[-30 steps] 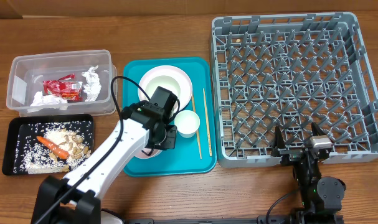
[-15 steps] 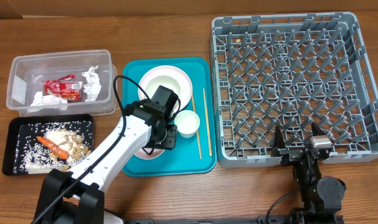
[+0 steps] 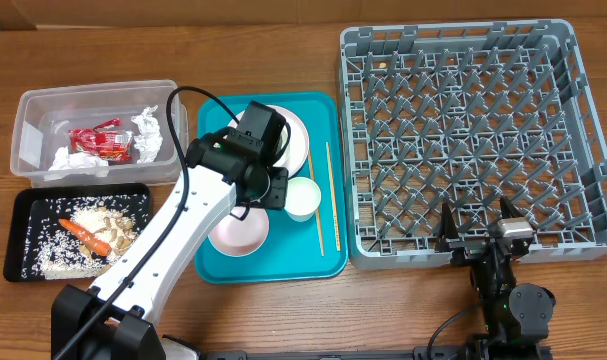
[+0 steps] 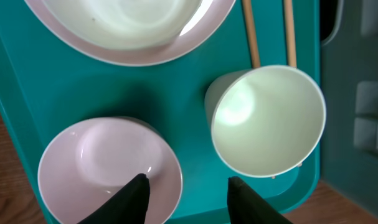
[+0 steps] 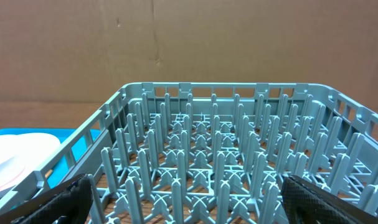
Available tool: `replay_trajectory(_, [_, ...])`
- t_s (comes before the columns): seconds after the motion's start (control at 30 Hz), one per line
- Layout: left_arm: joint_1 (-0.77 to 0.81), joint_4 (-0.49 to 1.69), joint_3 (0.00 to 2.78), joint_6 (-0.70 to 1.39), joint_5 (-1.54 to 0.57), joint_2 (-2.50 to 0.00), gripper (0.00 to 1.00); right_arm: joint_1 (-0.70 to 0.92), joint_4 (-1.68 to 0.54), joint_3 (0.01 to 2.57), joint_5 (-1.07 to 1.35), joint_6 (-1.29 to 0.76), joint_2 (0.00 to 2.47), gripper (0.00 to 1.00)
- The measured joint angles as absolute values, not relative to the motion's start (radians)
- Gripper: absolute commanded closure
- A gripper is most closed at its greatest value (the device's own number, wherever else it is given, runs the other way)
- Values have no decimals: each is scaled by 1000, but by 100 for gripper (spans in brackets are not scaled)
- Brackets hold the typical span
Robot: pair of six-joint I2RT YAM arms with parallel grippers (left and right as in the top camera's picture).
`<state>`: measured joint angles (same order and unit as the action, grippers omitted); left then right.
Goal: Sort waste into correct bins and load items into the dishwasher
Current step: 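Lower the pink bowl onto the teal tray and open the left gripper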
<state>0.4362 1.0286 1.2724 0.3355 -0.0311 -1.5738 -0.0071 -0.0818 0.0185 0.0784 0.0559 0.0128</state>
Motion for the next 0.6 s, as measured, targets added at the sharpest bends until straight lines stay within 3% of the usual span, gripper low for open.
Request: replay_trajectory(0.6, [440, 944, 1261, 390, -68, -1574, 62, -7, -82, 19, 79, 56, 13, 0])
